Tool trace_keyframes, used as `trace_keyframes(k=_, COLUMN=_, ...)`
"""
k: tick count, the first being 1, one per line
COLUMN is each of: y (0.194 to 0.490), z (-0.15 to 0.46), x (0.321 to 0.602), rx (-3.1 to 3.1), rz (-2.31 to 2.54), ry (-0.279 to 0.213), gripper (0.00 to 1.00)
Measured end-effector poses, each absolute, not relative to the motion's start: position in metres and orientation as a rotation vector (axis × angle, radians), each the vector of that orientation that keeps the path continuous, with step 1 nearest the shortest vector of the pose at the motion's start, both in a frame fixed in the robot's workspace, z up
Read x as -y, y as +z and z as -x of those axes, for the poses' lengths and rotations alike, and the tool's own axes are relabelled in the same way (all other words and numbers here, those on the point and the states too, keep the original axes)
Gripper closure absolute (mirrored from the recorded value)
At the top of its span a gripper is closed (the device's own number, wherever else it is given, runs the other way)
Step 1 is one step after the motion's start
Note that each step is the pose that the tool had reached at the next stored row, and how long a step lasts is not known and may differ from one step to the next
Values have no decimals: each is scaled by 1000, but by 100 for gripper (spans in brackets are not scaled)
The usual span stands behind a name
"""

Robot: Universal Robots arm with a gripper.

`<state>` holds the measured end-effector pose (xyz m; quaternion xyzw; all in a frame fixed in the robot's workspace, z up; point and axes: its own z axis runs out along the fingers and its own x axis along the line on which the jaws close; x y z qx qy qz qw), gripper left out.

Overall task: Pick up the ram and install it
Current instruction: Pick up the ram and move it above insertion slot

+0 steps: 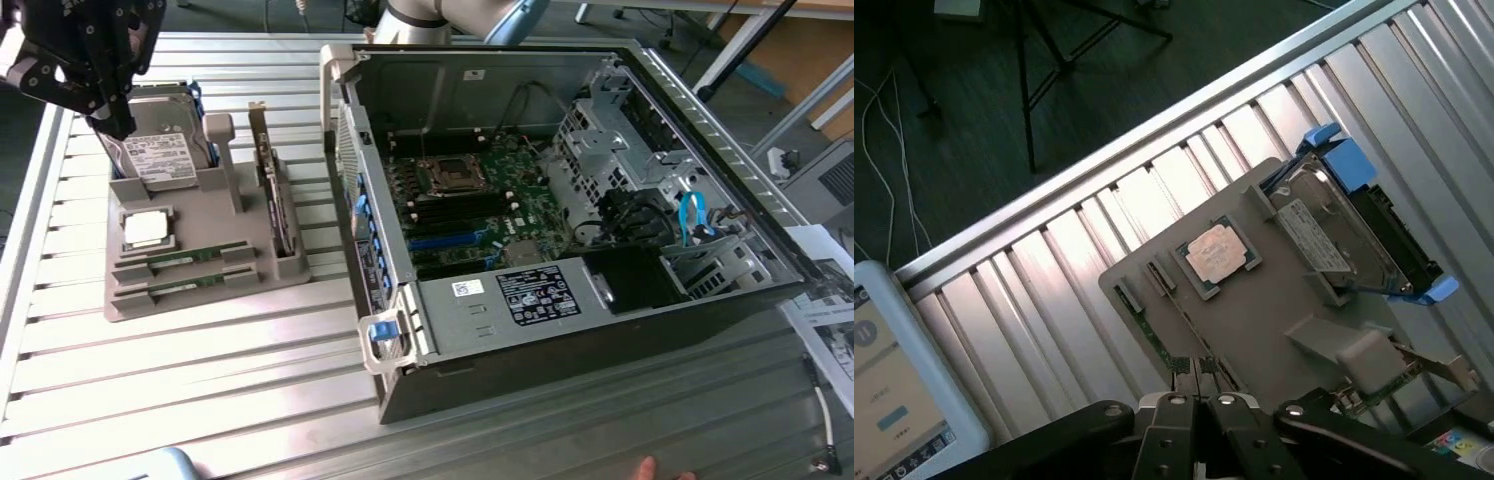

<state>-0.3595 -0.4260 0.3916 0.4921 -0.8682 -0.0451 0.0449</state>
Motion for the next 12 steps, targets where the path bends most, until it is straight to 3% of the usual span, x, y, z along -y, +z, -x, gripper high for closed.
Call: trace_keyframes(k=12, y=391, z=359, x=426, rx=2550, rz=-1664, ry=-127, gripper=89)
